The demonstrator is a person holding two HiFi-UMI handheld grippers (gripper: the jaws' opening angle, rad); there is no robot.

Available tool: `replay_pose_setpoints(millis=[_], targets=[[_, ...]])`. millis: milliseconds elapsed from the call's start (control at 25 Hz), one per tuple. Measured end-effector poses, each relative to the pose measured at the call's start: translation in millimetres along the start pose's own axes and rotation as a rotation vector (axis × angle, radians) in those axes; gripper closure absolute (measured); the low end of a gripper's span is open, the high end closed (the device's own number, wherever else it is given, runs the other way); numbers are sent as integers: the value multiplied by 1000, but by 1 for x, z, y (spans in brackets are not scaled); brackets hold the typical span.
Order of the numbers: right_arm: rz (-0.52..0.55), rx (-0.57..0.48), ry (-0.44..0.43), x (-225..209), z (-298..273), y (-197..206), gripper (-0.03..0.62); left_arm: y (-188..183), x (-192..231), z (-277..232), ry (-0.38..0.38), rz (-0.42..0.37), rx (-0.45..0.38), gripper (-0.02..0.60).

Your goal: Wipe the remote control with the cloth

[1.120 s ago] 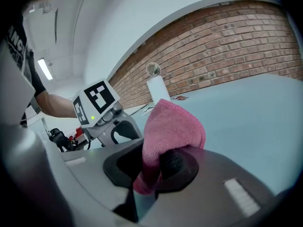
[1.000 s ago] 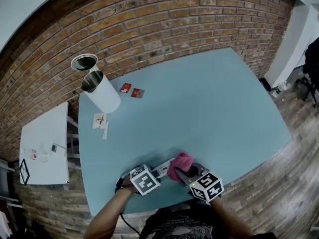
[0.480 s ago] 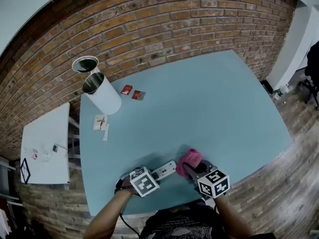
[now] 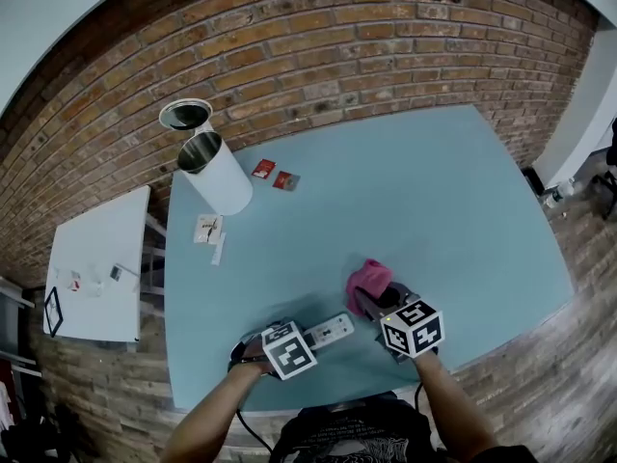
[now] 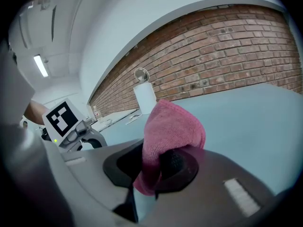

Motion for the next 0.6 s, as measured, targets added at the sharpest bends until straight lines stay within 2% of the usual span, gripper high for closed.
replay_pose_setpoints(millis=[600], targets=[[98, 187, -231, 18, -61, 11, 530, -1, 0, -2, 0, 1, 16, 344]])
Point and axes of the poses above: the fingertips, and each gripper's own axes: z backward along the fingers, x to its left, y out of its underside, the point moved 9 cm from there along z, backward along the fingers, and after that the axes turned 13 degrees about -x, right-handed, at the moved point
